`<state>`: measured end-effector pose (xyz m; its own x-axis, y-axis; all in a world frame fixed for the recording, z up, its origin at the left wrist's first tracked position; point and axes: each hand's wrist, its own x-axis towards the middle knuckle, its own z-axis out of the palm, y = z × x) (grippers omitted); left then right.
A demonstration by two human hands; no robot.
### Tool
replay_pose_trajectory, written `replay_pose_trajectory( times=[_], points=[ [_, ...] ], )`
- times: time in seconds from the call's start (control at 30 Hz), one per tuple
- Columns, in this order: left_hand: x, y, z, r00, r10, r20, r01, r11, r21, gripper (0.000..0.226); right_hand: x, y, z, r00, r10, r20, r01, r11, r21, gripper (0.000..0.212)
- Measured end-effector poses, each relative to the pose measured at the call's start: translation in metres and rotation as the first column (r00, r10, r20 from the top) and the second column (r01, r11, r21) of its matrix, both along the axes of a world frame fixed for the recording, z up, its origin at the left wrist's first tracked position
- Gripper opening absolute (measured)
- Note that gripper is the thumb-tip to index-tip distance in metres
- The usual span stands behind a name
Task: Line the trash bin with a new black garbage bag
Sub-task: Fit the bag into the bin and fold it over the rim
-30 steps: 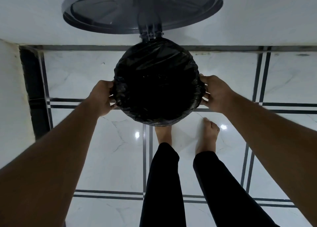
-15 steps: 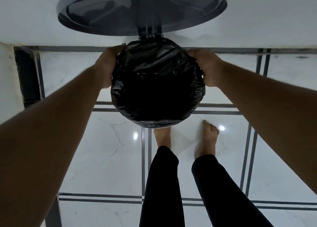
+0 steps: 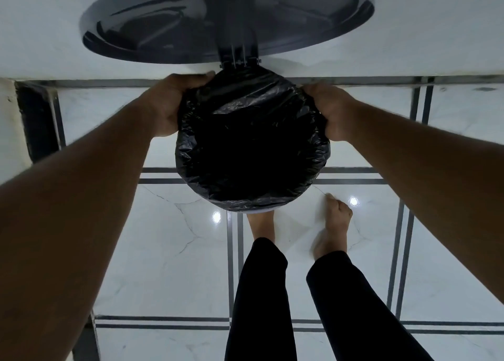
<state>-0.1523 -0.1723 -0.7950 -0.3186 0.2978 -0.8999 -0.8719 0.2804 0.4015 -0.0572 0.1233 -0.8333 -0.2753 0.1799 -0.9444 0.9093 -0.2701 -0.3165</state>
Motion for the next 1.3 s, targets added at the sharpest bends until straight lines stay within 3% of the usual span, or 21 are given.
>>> replay_pose_trajectory(
  times=[0.17,0.3,0.43,0.5,0.57,0.67,0.7,0.77,0.87,1.0,1.1,1.17,1.3],
  points=[
    [-0.008,-0.001,-0.016,1.000,0.029,-0.012,-0.030,0.994,-0.108,0.027,-0.003,-0.007,0.002,0.999,0.038,-0.020,-0.039,0.998,-0.039,0.024],
    [-0.014,0.018,-0.025,0.986,-0.168,-0.008,0.161,0.955,-0.249,0.042,-0.009,-0.012,0.004,0.989,0.145,0.010,-0.145,0.989,-0.009,0.029],
    [-0.019,0.018,-0.023,0.974,-0.218,-0.062,0.181,0.913,-0.367,0.062,-0.014,-0.016,0.010,0.984,0.176,0.035,-0.178,0.983,0.045,0.030],
    [-0.012,0.010,-0.021,0.981,-0.143,-0.134,0.077,0.909,-0.410,0.062,-0.009,-0.013,0.013,0.997,0.071,0.032,-0.073,0.995,0.071,0.040],
    [0.005,-0.008,-0.020,0.981,0.019,-0.195,-0.105,0.890,-0.444,0.030,0.001,-0.009,0.018,0.998,-0.061,0.025,0.057,0.989,0.138,0.043],
    [0.047,-0.034,-0.016,0.959,0.199,-0.203,-0.279,0.795,-0.538,0.015,0.025,-0.007,0.037,0.983,-0.180,0.045,0.162,0.951,0.263,0.020],
    [0.063,-0.039,-0.012,0.941,0.287,-0.181,-0.338,0.756,-0.560,0.018,0.035,-0.010,0.046,0.974,-0.211,0.076,0.184,0.944,0.273,0.016],
    [0.092,-0.039,0.005,0.884,0.453,-0.112,-0.432,0.703,-0.565,0.049,0.054,-0.019,0.062,0.948,-0.291,0.132,0.255,0.938,0.234,0.019],
    [0.123,-0.032,0.031,0.855,0.518,-0.030,-0.484,0.777,-0.403,0.090,0.069,-0.040,0.081,0.924,-0.336,0.182,0.326,0.942,0.085,0.045],
    [0.127,-0.035,0.038,0.835,0.541,0.102,-0.508,0.829,-0.233,0.104,0.071,-0.049,0.093,0.927,-0.359,0.106,0.361,0.933,-0.005,0.059],
    [0.120,-0.032,0.032,0.816,0.567,0.113,-0.497,0.787,-0.366,0.097,0.072,-0.052,0.095,0.903,-0.409,0.129,0.404,0.913,0.062,0.057],
    [0.120,-0.028,0.035,0.782,0.612,0.121,-0.499,0.731,-0.466,0.092,0.076,-0.057,0.102,0.888,-0.432,0.155,0.418,0.901,0.116,0.043],
    [0.145,-0.018,0.061,0.663,0.697,0.273,-0.540,0.698,-0.470,0.059,0.099,-0.072,0.115,0.874,-0.418,0.249,0.407,0.908,0.097,0.035]
  ],
)
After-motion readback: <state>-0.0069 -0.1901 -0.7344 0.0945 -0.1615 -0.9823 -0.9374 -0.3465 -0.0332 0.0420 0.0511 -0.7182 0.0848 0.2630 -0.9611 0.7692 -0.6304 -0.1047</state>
